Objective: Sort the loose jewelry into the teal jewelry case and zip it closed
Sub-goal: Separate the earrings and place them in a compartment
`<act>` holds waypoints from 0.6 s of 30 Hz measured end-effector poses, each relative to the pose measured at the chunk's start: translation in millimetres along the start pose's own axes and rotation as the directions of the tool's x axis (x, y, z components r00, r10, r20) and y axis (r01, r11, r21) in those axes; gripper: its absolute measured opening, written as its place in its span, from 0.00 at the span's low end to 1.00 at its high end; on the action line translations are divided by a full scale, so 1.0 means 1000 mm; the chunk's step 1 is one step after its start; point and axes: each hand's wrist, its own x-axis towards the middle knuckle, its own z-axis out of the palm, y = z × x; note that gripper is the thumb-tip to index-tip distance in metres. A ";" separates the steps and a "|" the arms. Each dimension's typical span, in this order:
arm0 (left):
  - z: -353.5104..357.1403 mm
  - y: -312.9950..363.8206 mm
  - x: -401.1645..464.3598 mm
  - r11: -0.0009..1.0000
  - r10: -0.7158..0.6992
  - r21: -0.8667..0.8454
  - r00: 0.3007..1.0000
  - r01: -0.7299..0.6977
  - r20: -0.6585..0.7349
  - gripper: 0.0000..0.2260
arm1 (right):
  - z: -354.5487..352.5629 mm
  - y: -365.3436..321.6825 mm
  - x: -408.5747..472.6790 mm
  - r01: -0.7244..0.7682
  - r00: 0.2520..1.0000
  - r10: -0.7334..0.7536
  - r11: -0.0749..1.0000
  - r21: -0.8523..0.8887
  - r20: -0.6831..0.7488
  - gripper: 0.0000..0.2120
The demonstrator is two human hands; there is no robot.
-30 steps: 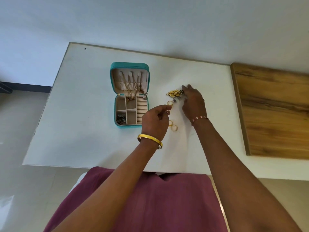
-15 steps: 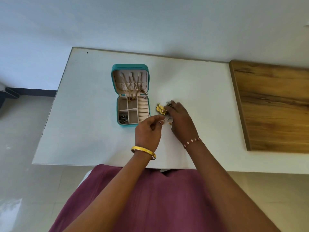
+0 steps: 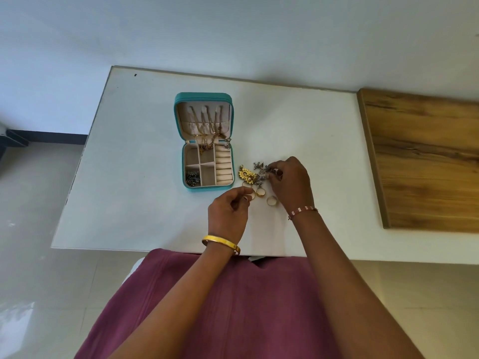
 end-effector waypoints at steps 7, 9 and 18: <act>-0.003 0.001 -0.004 1.000 -0.003 -0.011 1.000 0.003 0.002 0.11 | -0.001 -0.002 -0.007 -0.097 0.991 0.112 0.979 0.178 -0.073 0.02; -0.005 0.002 -0.006 1.000 0.000 -0.014 1.000 0.000 -0.003 0.11 | -0.001 -0.001 -0.010 -0.124 0.986 0.148 0.959 0.256 -0.078 0.02; -0.020 0.021 -0.034 0.998 0.005 -0.055 1.000 -0.006 -0.011 0.11 | -0.035 -0.030 -0.053 -0.075 0.966 0.197 0.835 0.546 -0.169 0.03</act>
